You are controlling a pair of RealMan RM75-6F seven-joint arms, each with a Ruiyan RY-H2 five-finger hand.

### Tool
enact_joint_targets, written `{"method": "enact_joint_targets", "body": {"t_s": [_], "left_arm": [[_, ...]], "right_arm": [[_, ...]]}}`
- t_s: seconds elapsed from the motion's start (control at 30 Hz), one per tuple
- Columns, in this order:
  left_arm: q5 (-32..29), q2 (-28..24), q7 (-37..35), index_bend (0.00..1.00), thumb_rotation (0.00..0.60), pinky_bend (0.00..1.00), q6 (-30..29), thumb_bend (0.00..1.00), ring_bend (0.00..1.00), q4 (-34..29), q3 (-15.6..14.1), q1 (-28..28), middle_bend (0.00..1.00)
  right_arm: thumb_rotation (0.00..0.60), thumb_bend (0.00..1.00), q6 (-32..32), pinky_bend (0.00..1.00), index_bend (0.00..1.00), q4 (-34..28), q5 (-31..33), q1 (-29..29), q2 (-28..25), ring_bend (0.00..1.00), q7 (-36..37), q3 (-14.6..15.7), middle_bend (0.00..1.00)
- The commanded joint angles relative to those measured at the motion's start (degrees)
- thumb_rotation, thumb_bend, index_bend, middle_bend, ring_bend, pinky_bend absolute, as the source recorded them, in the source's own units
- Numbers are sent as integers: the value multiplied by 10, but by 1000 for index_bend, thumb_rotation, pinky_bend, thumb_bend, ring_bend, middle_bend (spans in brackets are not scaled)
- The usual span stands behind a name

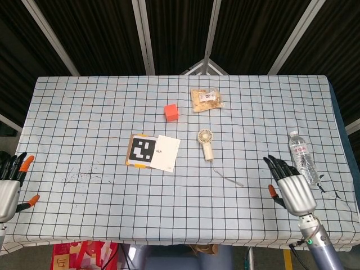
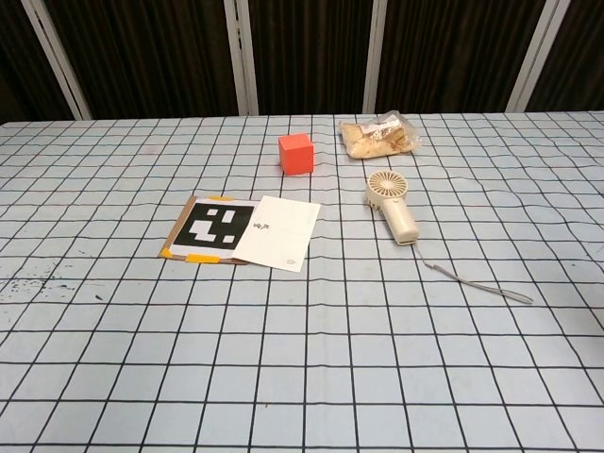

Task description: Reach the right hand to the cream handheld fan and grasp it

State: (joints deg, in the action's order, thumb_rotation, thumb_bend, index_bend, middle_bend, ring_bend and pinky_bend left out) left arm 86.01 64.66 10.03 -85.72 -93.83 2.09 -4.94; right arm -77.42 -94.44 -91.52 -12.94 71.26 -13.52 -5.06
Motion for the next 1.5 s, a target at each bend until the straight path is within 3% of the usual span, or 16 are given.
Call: {"method": "enact_joint_targets", "body": {"t_s": [0.03, 0.13, 0.2, 0.43, 0.8, 1.17, 1.5], "left_arm": [[1, -3, -7, 0, 600, 0, 2, 89, 0, -2, -1, -1, 0], [-1, -6, -15, 0, 600, 0, 6, 89, 0, -4, -1, -1, 0], [-2, -9, -18, 0, 600, 0, 7, 89, 0, -4, -1, -1, 0], [-12, -16, -24, 0, 600, 0, 15, 89, 0, -4, 1, -3, 0], [-24, -22, -35, 0, 600, 0, 22, 89, 0, -6, 5, -5, 0], [-33, -26, -41, 0, 600, 0, 32, 88, 0, -10, 7, -9, 0], [-34, -26, -40, 0, 600, 0, 35, 88, 0, -13, 6, -9, 0]], "right_arm": [[600, 475, 60, 819, 0, 1, 54, -48, 60, 724, -25, -37, 606], [600, 551, 94, 933, 0, 17, 80, -80, 99, 864, -59, -54, 748], [600, 626, 117, 967, 0, 31, 96, -100, 124, 906, -82, -61, 787], [600, 795, 209, 980, 0, 66, 194, -160, 185, 923, -183, -75, 802], [600, 808, 243, 980, 0, 134, 304, -217, 262, 924, -238, -99, 803], [600, 808, 245, 980, 0, 178, 341, -244, 290, 923, -239, -104, 803], [600, 809, 236, 980, 0, 182, 354, -250, 288, 924, -234, -99, 803]]}}
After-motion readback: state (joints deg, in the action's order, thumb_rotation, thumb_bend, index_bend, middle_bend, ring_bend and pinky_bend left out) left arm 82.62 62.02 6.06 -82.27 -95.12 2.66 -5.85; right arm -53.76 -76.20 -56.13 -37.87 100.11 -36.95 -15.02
